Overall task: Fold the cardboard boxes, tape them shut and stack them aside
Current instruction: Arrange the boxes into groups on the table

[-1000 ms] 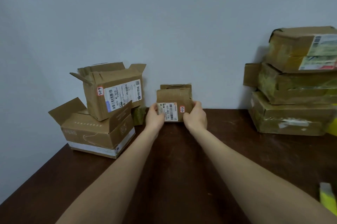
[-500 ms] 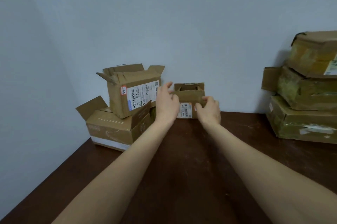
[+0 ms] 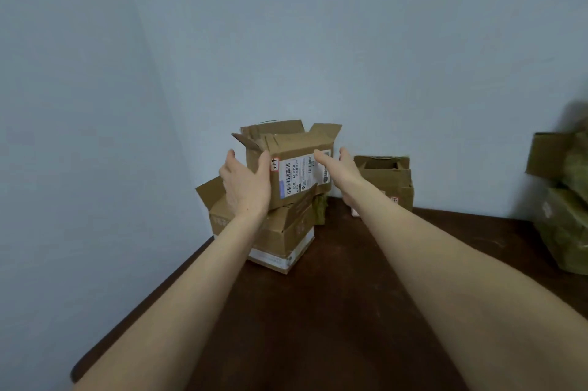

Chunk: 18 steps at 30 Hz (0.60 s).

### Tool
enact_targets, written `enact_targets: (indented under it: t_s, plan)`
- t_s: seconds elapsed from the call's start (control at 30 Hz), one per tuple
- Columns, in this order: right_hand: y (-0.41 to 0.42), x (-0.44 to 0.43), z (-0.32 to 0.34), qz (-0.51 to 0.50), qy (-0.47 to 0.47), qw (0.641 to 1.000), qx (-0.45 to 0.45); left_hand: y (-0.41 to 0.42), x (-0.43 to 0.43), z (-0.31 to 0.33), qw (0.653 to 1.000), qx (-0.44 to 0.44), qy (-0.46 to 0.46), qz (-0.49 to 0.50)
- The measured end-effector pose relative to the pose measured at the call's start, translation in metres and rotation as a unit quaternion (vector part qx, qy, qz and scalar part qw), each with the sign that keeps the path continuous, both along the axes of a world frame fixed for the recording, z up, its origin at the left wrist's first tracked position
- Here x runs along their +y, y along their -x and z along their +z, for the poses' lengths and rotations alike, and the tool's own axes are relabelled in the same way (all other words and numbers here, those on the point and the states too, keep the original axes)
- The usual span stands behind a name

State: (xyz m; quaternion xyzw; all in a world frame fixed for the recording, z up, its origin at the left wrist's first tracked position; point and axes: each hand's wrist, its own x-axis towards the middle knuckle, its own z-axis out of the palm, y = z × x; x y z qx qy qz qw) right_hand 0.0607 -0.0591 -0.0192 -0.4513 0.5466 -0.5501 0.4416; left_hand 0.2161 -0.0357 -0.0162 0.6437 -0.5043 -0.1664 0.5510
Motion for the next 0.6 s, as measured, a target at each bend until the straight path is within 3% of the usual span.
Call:
enact_targets:
  t_s: [0.17, 0.37, 0.6]
  plan:
    - [-0.001, -0.005, 0.009, 0.054, -0.019, 0.997, -0.042, 0.008, -0.005, 0.008, 0.989, 0.043, 0.012, -0.14]
    - [0.035, 0.03, 0.035, -0.103, 0.096, 0.977, -0.158, 0.042, 0.015, 0.05, 0.977, 0.043, 0.106, -0.18]
    - [0.106, 0.105, 0.005, -0.264, 0.094, 0.959, -0.036, 0.114, 0.047, 0.012, 0.98, 0.018, 0.039, -0.196]
